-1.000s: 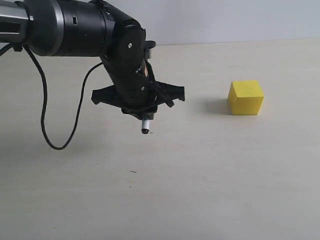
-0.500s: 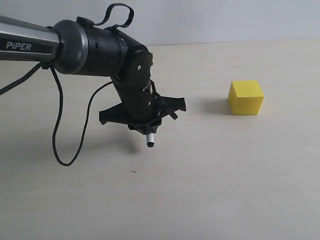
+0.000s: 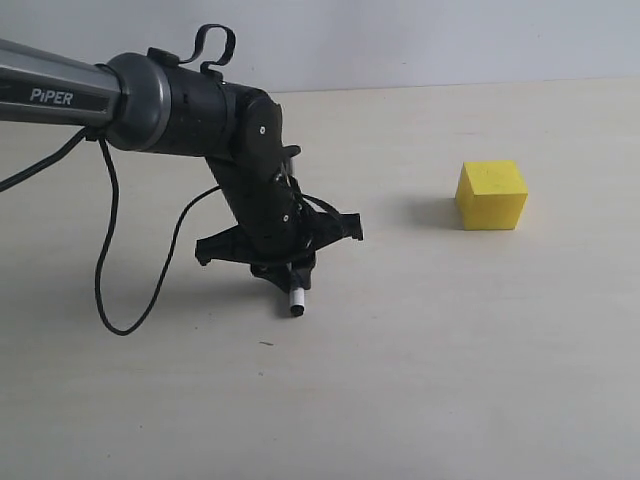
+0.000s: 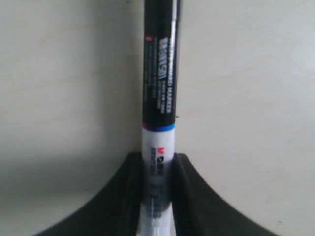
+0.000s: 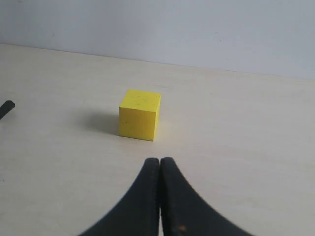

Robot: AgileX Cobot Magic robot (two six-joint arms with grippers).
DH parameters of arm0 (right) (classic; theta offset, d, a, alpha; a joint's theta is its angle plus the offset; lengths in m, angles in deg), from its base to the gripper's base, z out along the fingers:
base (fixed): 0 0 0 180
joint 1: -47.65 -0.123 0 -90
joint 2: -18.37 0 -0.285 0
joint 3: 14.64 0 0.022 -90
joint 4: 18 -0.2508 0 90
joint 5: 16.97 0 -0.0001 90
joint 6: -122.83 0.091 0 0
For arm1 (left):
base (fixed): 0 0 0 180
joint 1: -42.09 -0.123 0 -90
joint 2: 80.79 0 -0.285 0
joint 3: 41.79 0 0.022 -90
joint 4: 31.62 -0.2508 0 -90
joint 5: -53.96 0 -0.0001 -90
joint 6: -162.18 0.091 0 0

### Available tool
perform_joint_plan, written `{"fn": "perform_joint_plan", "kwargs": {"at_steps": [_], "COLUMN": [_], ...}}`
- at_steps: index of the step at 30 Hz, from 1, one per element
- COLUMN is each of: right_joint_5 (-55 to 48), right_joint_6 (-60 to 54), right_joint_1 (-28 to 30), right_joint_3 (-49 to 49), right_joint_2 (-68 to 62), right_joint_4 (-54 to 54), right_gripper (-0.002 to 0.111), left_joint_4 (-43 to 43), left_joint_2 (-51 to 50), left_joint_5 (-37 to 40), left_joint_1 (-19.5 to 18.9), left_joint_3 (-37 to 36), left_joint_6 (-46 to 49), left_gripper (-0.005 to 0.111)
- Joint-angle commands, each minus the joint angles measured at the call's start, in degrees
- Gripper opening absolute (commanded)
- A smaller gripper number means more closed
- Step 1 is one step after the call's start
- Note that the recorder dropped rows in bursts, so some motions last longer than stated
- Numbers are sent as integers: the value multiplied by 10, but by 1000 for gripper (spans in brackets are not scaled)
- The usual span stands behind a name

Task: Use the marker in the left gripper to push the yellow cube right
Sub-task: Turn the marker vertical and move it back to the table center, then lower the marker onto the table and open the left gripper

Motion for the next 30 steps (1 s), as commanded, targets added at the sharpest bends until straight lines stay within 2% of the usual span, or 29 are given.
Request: {"fn": "perform_joint_plan", "kwargs": {"at_steps": [1,8,10,11,13,15,21,24,27,29,30], "right_joint_5": [2,2,2,2,2,2,2,2,2,2,2], "right_joint_6": [-4,-4,-4,-4,-4,-4,-4,-4,-4,-4,-4], "right_joint_1": [-1,-1,-1,-1,-1,-1,-1,-1,-1,-1,-1], "right_joint_3": [-3,-3,-3,-3,-3,-3,-3,-3,-3,-3,-3], "right_joint_2": [3,3,3,3,3,3,3,3,3,3,3], "right_joint_4": [0,0,0,0,0,0,0,0,0,0,0], "right_gripper": [0,0,0,0,0,0,0,0,0,0,0], "left_joint_4": [7,9,9,10,11,11,12,12,12,12,12], "left_joint_2": [-5,-5,-5,-5,-5,-5,12,46,112,139,159], "left_joint_5": [-1,-6,-6,-5,-6,-6,-15,-3,20,24,20], "left_joint_1": [-2,-2,-2,-2,-2,-2,-6,-8,-6,-5,-3], "left_joint_3": [1,1,1,1,1,1,1,1,1,-4,-13], "left_joint_6": [1,-5,-5,-5,-5,-5,21,73,195,241,248], "left_gripper": [0,2,10,20,33,41,51,52,50,42,33]}}
